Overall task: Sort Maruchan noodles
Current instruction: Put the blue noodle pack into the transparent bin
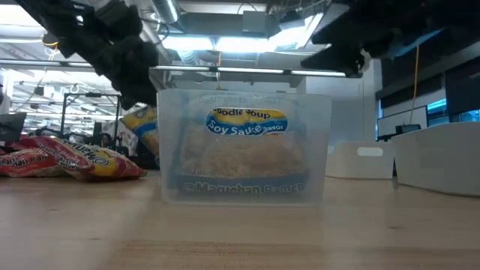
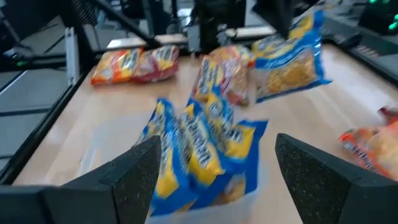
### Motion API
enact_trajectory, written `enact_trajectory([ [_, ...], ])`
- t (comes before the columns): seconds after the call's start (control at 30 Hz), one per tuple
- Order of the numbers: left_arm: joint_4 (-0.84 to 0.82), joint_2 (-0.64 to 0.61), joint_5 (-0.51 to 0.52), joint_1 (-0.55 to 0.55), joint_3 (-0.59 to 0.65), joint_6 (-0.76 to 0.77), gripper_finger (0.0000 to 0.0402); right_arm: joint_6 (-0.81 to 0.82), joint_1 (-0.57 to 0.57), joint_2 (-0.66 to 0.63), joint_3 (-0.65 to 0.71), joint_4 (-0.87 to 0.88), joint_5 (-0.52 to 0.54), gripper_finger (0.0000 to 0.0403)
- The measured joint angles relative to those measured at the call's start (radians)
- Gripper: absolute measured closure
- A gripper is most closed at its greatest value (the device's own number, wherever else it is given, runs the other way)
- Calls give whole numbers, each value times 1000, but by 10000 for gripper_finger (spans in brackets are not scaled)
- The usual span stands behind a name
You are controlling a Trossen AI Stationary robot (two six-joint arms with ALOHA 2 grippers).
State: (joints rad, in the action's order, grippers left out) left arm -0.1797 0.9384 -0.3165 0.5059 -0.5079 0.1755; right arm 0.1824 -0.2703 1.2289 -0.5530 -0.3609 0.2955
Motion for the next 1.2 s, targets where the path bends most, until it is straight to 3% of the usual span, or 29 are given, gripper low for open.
enact_trajectory([
  [0.37,-26,-25,141,-211,-83,-25,401,30,195,13,-69,36,-96,104],
  [0.67,-146,15,235,-345,-263,-90,401,28,312,167,-211,43,-297,104],
  [0.8,-160,71,251,-397,-318,-107,401,-7,326,228,-311,60,-384,104],
  [1.2,-169,205,294,-506,-431,-112,401,-29,322,351,-468,120,-483,104],
])
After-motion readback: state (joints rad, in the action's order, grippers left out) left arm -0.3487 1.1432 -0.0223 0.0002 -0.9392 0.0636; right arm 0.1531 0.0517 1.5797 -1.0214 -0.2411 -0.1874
